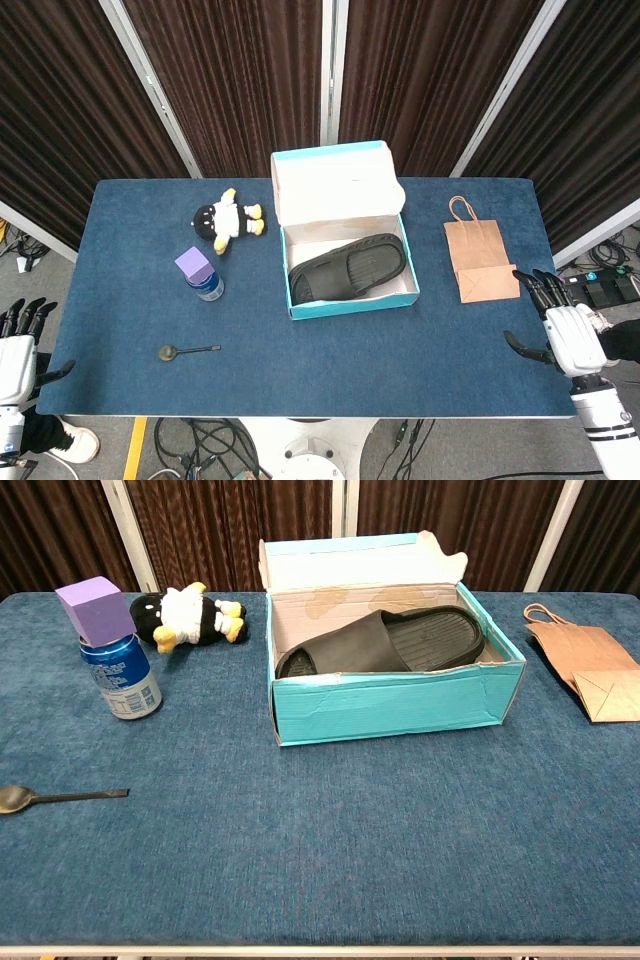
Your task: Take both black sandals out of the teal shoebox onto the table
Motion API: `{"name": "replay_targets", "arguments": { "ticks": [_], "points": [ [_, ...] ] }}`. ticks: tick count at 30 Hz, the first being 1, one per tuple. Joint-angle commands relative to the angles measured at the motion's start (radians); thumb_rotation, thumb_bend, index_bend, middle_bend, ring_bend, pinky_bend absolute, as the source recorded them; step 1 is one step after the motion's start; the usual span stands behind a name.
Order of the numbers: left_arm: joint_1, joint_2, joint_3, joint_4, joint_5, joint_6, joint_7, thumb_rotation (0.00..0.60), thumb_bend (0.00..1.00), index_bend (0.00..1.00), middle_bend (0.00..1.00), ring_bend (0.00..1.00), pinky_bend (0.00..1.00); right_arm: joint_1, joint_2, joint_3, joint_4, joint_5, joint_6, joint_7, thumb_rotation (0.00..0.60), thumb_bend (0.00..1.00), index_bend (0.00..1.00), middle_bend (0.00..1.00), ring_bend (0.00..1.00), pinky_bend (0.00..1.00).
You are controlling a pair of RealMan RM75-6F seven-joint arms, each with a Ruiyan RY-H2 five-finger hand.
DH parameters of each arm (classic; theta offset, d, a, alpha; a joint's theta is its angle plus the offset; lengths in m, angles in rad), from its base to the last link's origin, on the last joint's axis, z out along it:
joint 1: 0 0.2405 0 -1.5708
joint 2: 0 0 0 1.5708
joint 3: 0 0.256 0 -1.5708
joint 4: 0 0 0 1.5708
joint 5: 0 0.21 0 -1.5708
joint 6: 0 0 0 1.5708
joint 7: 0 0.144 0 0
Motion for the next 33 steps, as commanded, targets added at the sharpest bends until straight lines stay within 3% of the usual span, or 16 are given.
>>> {"name": "replay_targets", "arguments": {
  "ticks": [1, 12, 17, 23, 28, 33],
  "points": [
    [-0.001, 0.000, 0.000, -0.001, -0.001, -0.002, 0.001, 0.600, 0.00, 0.17, 0.10, 0.02, 0.12, 0.003, 0.000, 0.001, 0.000, 0.002, -0.004, -0.001, 0.600, 0.20, 0.08, 0.13, 0.00, 0.00],
    [0.002, 0.003, 0.002, -0.005, 0.000, 0.002, -0.001, 0.600, 0.00, 0.17, 0.10, 0.02, 0.12, 0.045, 0.006, 0.006, 0.002, -0.014, -0.055, -0.004, 0.600, 0.20, 0.08, 0.13, 0.00, 0.00],
    [0.000, 0.004, 0.001, -0.003, 0.007, 0.004, -0.006, 0.600, 0.00, 0.17, 0.10, 0.02, 0.12, 0.162, 0.032, 0.041, -0.017, -0.004, -0.210, -0.011, 0.600, 0.19, 0.08, 0.14, 0.00, 0.00],
    [0.005, -0.002, 0.004, 0.004, 0.007, 0.008, -0.017, 0.600, 0.00, 0.17, 0.10, 0.02, 0.12, 0.376, 0.031, 0.120, -0.014, 0.067, -0.489, -0.002, 0.600, 0.09, 0.09, 0.15, 0.00, 0.00],
    [0.012, -0.001, 0.005, 0.004, 0.000, 0.012, -0.019, 0.600, 0.00, 0.17, 0.10, 0.02, 0.12, 0.556, -0.068, 0.190, 0.078, 0.175, -0.684, -0.062, 0.600, 0.07, 0.12, 0.16, 0.00, 0.00],
    [0.017, 0.000, 0.005, 0.009, -0.011, 0.009, -0.022, 0.600, 0.00, 0.17, 0.10, 0.02, 0.12, 0.696, -0.196, 0.218, 0.207, 0.266, -0.813, -0.132, 0.600, 0.07, 0.13, 0.17, 0.00, 0.00]
  ]
}}
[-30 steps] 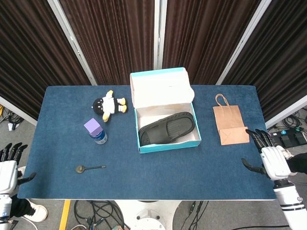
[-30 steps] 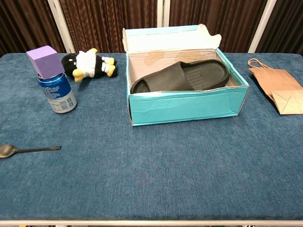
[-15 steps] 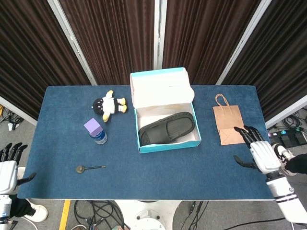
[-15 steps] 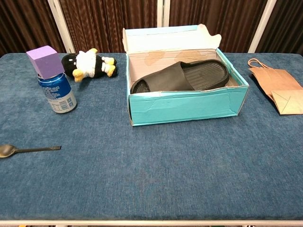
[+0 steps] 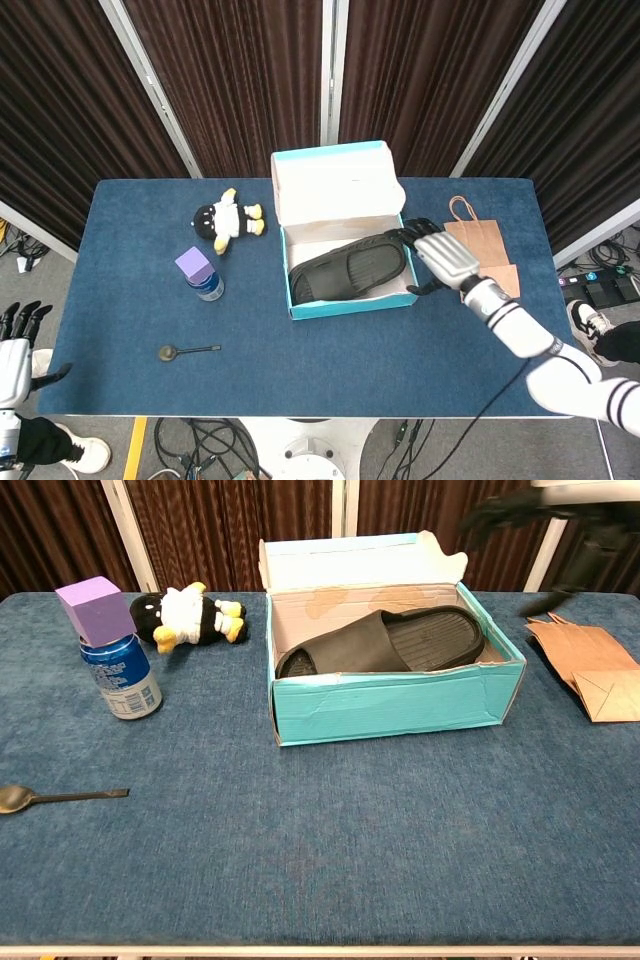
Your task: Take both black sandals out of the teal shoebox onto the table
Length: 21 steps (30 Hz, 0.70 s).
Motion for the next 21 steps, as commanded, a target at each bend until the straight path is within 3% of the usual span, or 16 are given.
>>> {"name": "replay_targets", "arguments": {
  "ticks": [1, 7, 15, 18, 21],
  "points": [
    [0.002, 0.002, -0.001, 0.001, -0.004, 0.001, -0.001, 0.600, 0.00, 0.17, 0.10, 0.02, 0.12, 0.142, -0.139, 0.044, 0.148, 0.108, -0.137, -0.081, 0.600, 0.07, 0.13, 0.17, 0.00, 0.00],
    [0.010, 0.003, -0.001, 0.006, -0.011, 0.003, -0.006, 0.600, 0.00, 0.17, 0.10, 0.02, 0.12, 0.274, -0.297, 0.030, 0.337, 0.186, -0.247, -0.154, 0.600, 0.09, 0.14, 0.17, 0.00, 0.00],
    [0.020, 0.002, 0.000, 0.014, -0.026, 0.000, -0.017, 0.600, 0.00, 0.18, 0.10, 0.02, 0.12, 0.345, -0.449, 0.002, 0.478, 0.220, -0.255, -0.214, 0.600, 0.11, 0.16, 0.17, 0.00, 0.00],
    [0.023, 0.003, -0.001, 0.016, -0.027, 0.003, -0.021, 0.600, 0.00, 0.18, 0.10, 0.02, 0.12, 0.349, -0.481, 0.001, 0.507, 0.216, -0.237, -0.210, 0.600, 0.14, 0.21, 0.19, 0.00, 0.00],
    [0.026, 0.003, -0.001, 0.018, -0.028, 0.004, -0.026, 0.600, 0.00, 0.18, 0.10, 0.02, 0.12, 0.338, -0.511, -0.002, 0.532, 0.192, -0.191, -0.197, 0.600, 0.22, 0.34, 0.26, 0.03, 0.02]
  ]
}}
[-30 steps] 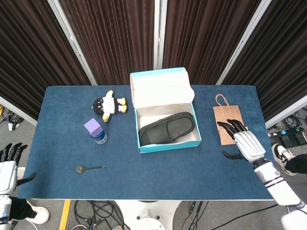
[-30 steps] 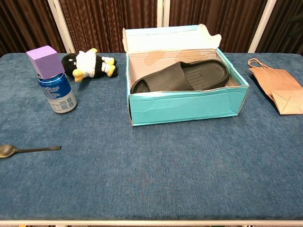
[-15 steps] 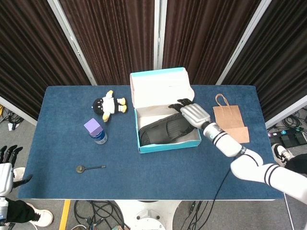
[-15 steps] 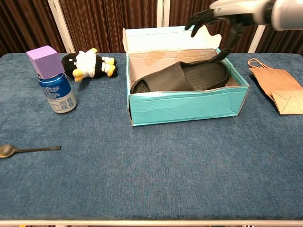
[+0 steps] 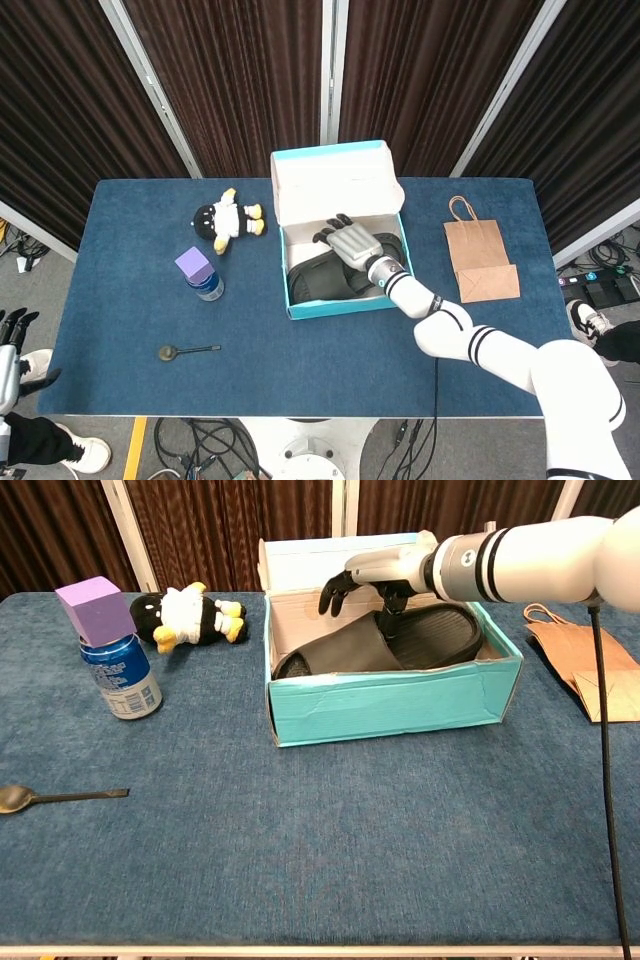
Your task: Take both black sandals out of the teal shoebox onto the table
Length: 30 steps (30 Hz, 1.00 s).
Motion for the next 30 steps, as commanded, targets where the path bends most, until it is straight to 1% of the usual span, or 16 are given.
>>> {"name": "replay_targets", "arguments": {
  "ticks": [1, 2, 6, 7, 9, 12, 14, 21, 24, 26, 30],
  "points": [
    [0.002, -0.001, 0.000, 0.001, 0.000, 0.001, -0.002, 0.600, 0.00, 0.18, 0.10, 0.02, 0.12, -0.012, -0.038, -0.006, 0.033, -0.032, 0.059, 0.016, 0.600, 0.27, 0.39, 0.29, 0.05, 0.04],
    [0.003, -0.001, 0.001, 0.002, 0.001, 0.002, -0.003, 0.600, 0.00, 0.18, 0.10, 0.02, 0.12, -0.016, -0.046, -0.008, 0.042, -0.043, 0.078, 0.021, 0.600, 0.32, 0.46, 0.34, 0.09, 0.06],
    [0.005, 0.000, 0.002, 0.001, 0.006, 0.004, -0.008, 0.600, 0.00, 0.18, 0.10, 0.02, 0.12, -0.041, -0.084, -0.011, 0.083, -0.102, 0.185, 0.059, 0.600, 0.46, 0.65, 0.48, 0.21, 0.13],
    [0.005, 0.000, 0.002, 0.001, 0.007, 0.004, -0.010, 0.600, 0.00, 0.18, 0.10, 0.02, 0.12, -0.047, -0.090, -0.012, 0.092, -0.121, 0.214, 0.076, 0.600, 0.50, 0.70, 0.51, 0.24, 0.14],
    [0.005, 0.000, 0.002, 0.001, 0.008, 0.004, -0.011, 0.600, 0.00, 0.18, 0.10, 0.02, 0.12, -0.054, -0.095, -0.017, 0.103, -0.148, 0.246, 0.104, 0.600, 0.55, 0.75, 0.54, 0.27, 0.16],
    [0.004, 0.000, 0.002, 0.000, 0.010, 0.002, -0.012, 0.600, 0.00, 0.18, 0.10, 0.02, 0.12, -0.063, -0.094, -0.024, 0.114, -0.177, 0.277, 0.141, 0.600, 0.58, 0.77, 0.56, 0.29, 0.17],
    [0.004, -0.001, 0.002, -0.001, 0.013, 0.002, -0.014, 0.600, 0.00, 0.18, 0.10, 0.02, 0.12, -0.070, -0.087, -0.025, 0.113, -0.193, 0.301, 0.164, 0.600, 0.58, 0.78, 0.56, 0.29, 0.17],
    [0.000, 0.004, 0.000, -0.006, 0.017, -0.001, -0.013, 0.600, 0.00, 0.18, 0.10, 0.02, 0.12, -0.100, -0.042, -0.003, 0.089, -0.214, 0.396, 0.216, 0.600, 0.58, 0.78, 0.56, 0.29, 0.17],
    [-0.002, 0.006, -0.003, -0.008, 0.019, -0.001, -0.009, 0.600, 0.00, 0.18, 0.10, 0.02, 0.12, -0.121, -0.001, 0.015, 0.040, -0.220, 0.452, 0.237, 0.600, 0.58, 0.78, 0.56, 0.29, 0.17],
    [-0.005, 0.008, -0.004, -0.013, 0.020, -0.002, -0.006, 0.600, 0.00, 0.18, 0.10, 0.02, 0.12, -0.140, 0.043, 0.021, -0.021, -0.233, 0.492, 0.250, 0.600, 0.58, 0.77, 0.56, 0.29, 0.17],
    [-0.008, 0.009, -0.004, -0.016, 0.025, -0.004, -0.005, 0.600, 0.00, 0.18, 0.10, 0.02, 0.12, -0.185, 0.129, 0.017, -0.190, -0.249, 0.544, 0.259, 0.600, 0.57, 0.76, 0.56, 0.29, 0.17]
  ]
}}
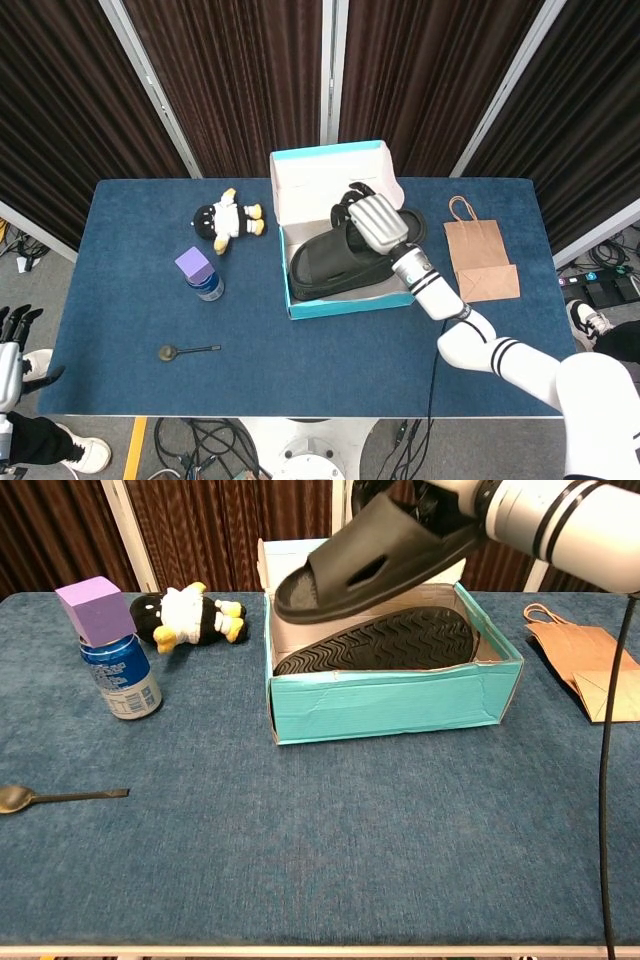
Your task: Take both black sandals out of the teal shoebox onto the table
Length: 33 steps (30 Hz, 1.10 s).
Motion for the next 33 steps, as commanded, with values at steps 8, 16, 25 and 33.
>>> {"name": "replay_targets", "arguments": {
  "ticks": [8, 16, 25, 33],
  "points": [
    [-0.002, 0.001, 0.004, -0.002, 0.017, 0.003, -0.015, 0.600, 0.00, 0.18, 0.10, 0.02, 0.12, -0.129, 0.168, -0.079, -0.478, 0.016, 0.052, -0.163, 0.600, 0.54, 0.71, 0.54, 0.28, 0.11],
    [0.010, -0.003, 0.009, 0.012, 0.017, 0.014, -0.031, 0.600, 0.00, 0.18, 0.10, 0.02, 0.12, -0.189, 0.066, -0.155, -0.551, 0.038, 0.090, -0.323, 0.600, 0.54, 0.63, 0.47, 0.21, 0.06],
    [0.019, -0.012, 0.009, 0.025, 0.011, 0.023, -0.031, 0.600, 0.00, 0.18, 0.10, 0.02, 0.12, -0.236, -0.095, -0.207, -0.415, -0.046, 0.168, -0.409, 0.600, 0.47, 0.35, 0.22, 0.01, 0.00],
    [0.020, -0.017, 0.010, 0.039, 0.013, 0.019, -0.045, 0.600, 0.00, 0.18, 0.10, 0.02, 0.12, -0.272, -0.148, -0.223, -0.400, -0.056, 0.183, -0.450, 0.600, 0.42, 0.06, 0.00, 0.00, 0.00]
  ]
}}
